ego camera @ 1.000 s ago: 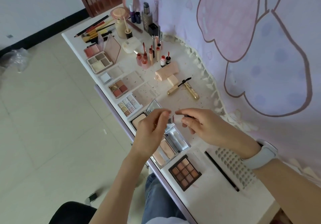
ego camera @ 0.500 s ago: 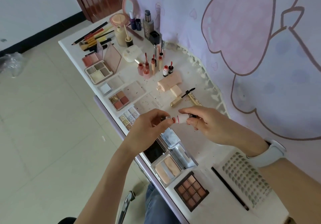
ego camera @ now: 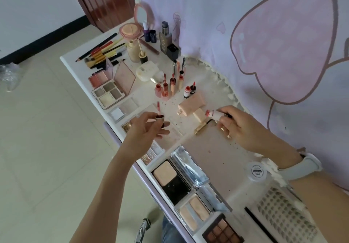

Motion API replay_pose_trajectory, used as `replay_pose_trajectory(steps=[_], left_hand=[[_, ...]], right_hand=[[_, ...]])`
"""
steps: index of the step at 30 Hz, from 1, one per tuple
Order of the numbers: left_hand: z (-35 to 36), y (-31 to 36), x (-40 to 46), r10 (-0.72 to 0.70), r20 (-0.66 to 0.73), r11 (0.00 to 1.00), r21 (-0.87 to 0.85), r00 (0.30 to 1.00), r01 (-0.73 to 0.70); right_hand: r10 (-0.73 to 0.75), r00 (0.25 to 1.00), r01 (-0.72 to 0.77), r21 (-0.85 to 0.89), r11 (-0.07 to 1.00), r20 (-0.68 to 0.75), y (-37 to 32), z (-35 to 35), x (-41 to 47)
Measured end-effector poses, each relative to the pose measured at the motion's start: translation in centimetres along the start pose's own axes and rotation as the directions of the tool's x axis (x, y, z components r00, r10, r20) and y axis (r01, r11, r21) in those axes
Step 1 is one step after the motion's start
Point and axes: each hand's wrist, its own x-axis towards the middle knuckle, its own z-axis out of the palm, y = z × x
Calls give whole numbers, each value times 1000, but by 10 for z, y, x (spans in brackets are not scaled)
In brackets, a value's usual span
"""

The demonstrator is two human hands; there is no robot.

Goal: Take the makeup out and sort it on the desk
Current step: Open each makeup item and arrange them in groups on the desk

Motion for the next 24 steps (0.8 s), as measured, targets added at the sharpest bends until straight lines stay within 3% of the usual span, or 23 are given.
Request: replay_pose_trajectory(steps=[2, 6, 11, 14, 20, 24], left_hand=[[6, -5, 8, -22, -94, 995, -102, 995, 12], [17, -16, 28, 24, -328, 999, 44, 944, -10], [19, -23, 51, 119, -396, 978, 206, 911, -39], [18, -28, 62, 170, -380, 933, 358, 909, -25], [14, -38, 77, 217, -377, 860, 511, 900, 7], [14, -45, 83, 219, -365, 830, 557, 905, 24]], right_hand=[[28, 999, -21, 189, 982, -36, 1, 8, 11], [50, 992, -10, 323, 946, -117, 5, 32, 41], [-83, 941, 131, 125, 984, -328, 2, 60, 79], [-112, 936, 128, 24, 992, -334, 5, 76, 93], [-284, 873, 132, -370, 920, -395, 5, 94, 110], [-291, 861, 91, -437, 895, -417, 3, 100, 119]])
